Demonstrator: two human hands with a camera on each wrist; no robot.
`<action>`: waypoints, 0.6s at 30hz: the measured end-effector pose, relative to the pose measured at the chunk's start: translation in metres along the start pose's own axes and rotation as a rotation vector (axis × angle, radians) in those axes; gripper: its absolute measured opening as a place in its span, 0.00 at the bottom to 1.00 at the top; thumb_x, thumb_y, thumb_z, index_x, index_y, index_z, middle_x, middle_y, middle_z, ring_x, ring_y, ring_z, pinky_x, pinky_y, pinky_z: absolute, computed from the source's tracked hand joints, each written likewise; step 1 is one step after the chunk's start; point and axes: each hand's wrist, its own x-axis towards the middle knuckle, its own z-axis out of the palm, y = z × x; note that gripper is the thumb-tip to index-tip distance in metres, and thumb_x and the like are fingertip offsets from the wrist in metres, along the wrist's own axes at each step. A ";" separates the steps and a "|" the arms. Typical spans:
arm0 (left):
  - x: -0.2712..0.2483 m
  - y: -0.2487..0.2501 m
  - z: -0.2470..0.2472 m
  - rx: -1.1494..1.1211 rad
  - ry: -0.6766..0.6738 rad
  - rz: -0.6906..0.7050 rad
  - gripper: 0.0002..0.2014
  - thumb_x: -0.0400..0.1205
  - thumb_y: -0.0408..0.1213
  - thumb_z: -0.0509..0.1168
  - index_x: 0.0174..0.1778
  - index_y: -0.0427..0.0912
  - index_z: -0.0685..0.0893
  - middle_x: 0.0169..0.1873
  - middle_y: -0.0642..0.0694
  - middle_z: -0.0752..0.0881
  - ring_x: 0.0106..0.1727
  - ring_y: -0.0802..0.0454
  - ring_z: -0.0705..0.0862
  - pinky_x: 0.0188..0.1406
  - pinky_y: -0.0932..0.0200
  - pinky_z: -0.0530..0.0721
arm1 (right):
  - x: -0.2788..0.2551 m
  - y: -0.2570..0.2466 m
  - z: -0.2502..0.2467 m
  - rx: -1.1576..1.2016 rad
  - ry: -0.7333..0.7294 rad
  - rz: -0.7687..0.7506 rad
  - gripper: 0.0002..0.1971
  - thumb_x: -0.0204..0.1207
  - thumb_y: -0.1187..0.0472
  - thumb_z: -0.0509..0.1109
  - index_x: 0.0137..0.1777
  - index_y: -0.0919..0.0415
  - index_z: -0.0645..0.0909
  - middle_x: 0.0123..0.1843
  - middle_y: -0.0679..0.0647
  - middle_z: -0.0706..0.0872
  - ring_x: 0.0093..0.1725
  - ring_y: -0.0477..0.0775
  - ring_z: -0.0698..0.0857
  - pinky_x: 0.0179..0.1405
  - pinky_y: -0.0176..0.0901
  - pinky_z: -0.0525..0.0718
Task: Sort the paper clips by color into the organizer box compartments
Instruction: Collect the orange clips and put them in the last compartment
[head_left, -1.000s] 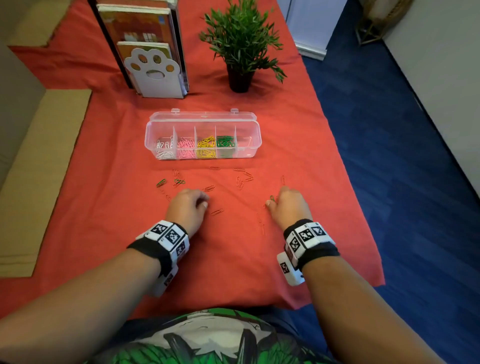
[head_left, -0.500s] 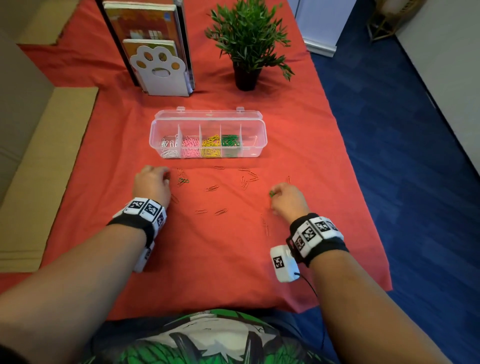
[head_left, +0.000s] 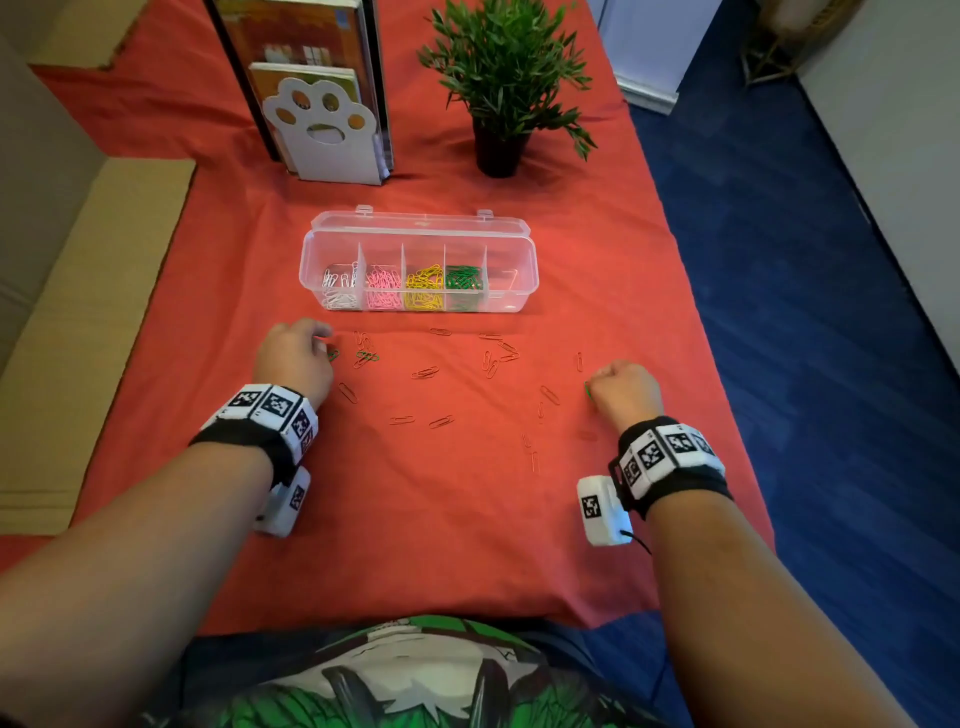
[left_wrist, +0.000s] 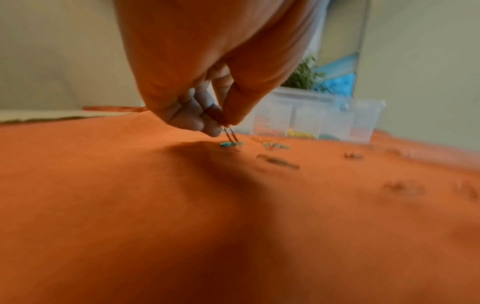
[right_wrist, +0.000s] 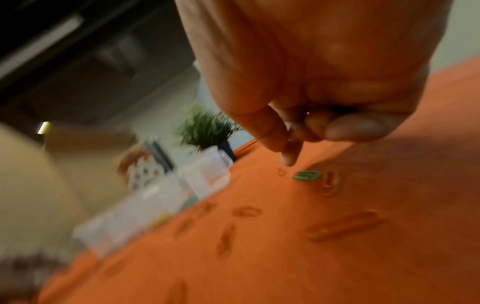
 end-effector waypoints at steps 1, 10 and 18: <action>0.000 0.002 -0.002 -0.050 0.002 -0.033 0.11 0.78 0.29 0.60 0.50 0.41 0.86 0.50 0.32 0.84 0.52 0.34 0.82 0.57 0.49 0.78 | -0.002 0.000 0.002 -0.103 0.032 -0.017 0.12 0.77 0.62 0.61 0.52 0.69 0.81 0.53 0.68 0.85 0.56 0.67 0.83 0.56 0.49 0.79; -0.003 0.030 -0.012 -1.051 -0.261 -0.536 0.16 0.83 0.23 0.48 0.40 0.44 0.76 0.33 0.46 0.80 0.21 0.62 0.84 0.23 0.68 0.84 | -0.015 -0.015 0.026 -0.257 -0.027 -0.100 0.16 0.80 0.62 0.58 0.64 0.70 0.72 0.63 0.66 0.76 0.63 0.66 0.78 0.64 0.53 0.75; -0.008 0.034 -0.004 -1.026 -0.355 -0.460 0.13 0.77 0.17 0.61 0.42 0.43 0.77 0.35 0.44 0.83 0.25 0.61 0.86 0.27 0.67 0.86 | -0.025 -0.028 0.024 0.639 -0.291 -0.022 0.14 0.81 0.70 0.55 0.43 0.51 0.76 0.32 0.50 0.74 0.26 0.45 0.69 0.19 0.32 0.69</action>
